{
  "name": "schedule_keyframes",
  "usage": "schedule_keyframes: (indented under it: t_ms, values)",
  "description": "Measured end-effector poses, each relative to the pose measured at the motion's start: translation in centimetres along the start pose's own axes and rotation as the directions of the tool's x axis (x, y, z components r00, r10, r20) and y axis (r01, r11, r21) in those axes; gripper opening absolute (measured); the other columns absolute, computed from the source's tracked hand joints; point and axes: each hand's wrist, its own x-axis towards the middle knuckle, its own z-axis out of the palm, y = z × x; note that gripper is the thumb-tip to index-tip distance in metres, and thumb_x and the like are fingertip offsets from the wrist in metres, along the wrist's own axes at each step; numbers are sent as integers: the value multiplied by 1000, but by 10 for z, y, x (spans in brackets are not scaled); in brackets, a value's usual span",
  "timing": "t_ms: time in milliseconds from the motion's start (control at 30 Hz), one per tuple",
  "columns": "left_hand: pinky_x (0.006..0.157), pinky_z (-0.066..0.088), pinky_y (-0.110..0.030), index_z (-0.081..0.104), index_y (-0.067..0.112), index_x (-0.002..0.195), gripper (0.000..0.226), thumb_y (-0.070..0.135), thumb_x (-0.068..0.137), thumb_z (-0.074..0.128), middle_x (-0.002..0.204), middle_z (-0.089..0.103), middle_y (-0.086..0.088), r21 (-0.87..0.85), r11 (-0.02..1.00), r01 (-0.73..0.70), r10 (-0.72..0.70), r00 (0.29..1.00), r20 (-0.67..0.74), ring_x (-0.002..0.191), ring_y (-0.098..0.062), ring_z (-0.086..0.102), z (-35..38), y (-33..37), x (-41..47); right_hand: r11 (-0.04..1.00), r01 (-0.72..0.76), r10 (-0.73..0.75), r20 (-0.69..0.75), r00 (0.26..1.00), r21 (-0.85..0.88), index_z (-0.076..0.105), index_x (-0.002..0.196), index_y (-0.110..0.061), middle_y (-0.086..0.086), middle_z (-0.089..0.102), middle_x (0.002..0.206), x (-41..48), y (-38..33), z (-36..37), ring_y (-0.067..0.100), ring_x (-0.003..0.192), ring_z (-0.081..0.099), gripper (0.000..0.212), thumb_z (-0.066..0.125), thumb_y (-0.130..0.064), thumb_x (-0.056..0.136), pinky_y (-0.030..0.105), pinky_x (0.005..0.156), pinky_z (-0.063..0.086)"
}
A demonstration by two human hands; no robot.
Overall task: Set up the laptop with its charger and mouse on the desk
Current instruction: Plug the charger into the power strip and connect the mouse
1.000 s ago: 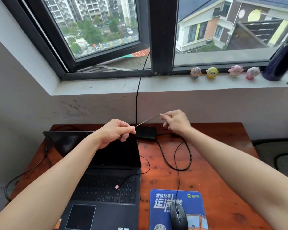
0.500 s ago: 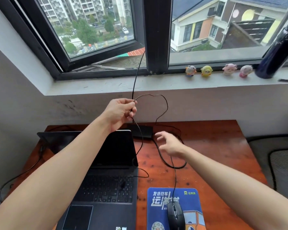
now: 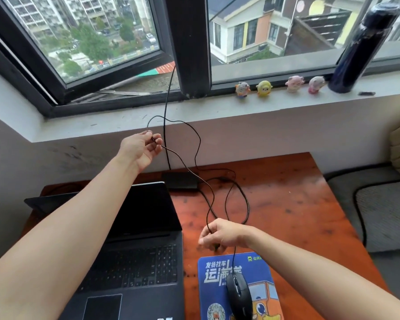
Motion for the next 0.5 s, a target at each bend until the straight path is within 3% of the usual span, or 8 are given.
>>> schedule_keyframes:
  t_ms: [67,133,200,267,333,400,433,500]
  values:
    - [46,50,-21,45,8,91,15,1,100,36,76,56,-9,-18,999,-37,36,996,-81,46,-14,61,-3,3,10,958,-88,54,-132,990,-273,70,85,-16,6,72,85,0,18,-1,16,70,61,18,61,-30,88,29,63,45]
    - [48,52,-23,43,10,90,16,2,101,34,76,58,-10,-16,994,-106,102,981,-163,49,-15,64,-10,7,21,821,-236,88,-293,952,-520,68,92,-12,12,71,100,-5,40,-6,27,91,63,31,52,-38,92,32,71,43]
    - [55,57,-27,42,12,88,17,3,100,34,78,59,-12,29,986,-164,166,966,-199,59,-19,66,-16,10,28,789,-313,93,-402,911,-529,63,89,-11,15,68,99,-13,54,-14,32,94,61,37,43,-41,98,32,71,40]
    - [62,58,-29,43,13,88,17,2,99,39,81,58,-11,145,977,-156,181,967,-177,66,-20,62,-19,2,32,863,-307,112,-443,890,-400,61,82,-9,13,65,80,-18,52,-20,29,75,62,37,43,-37,100,30,63,41]
    - [65,56,-30,45,15,87,17,0,94,47,83,51,-8,336,937,-93,149,978,-147,62,-17,51,-20,-13,34,982,-184,153,-418,896,-34,59,79,-5,11,61,66,-20,38,-25,20,53,61,33,47,-26,101,27,52,47]
    - [87,54,-40,53,10,103,16,6,87,57,94,55,-10,587,808,-36,163,973,-163,75,-24,58,-19,-29,30,941,-26,160,-374,914,339,61,81,-2,14,62,68,-22,19,-30,14,50,62,25,52,-17,99,23,48,50]
    - [99,47,-41,52,7,121,36,11,85,59,112,57,-13,707,707,-17,195,966,-172,95,-29,61,-19,-35,26,894,35,152,-376,914,447,62,83,-1,15,64,70,-23,10,-35,14,53,64,22,55,-16,97,21,48,52]
    - [110,34,-36,38,8,142,60,16,86,59,143,40,-13,858,508,-76,328,938,-111,129,-29,44,-21,-45,7,807,118,142,-384,912,579,65,86,-1,14,67,74,-25,-6,-42,13,55,65,19,61,-18,94,19,49,52]
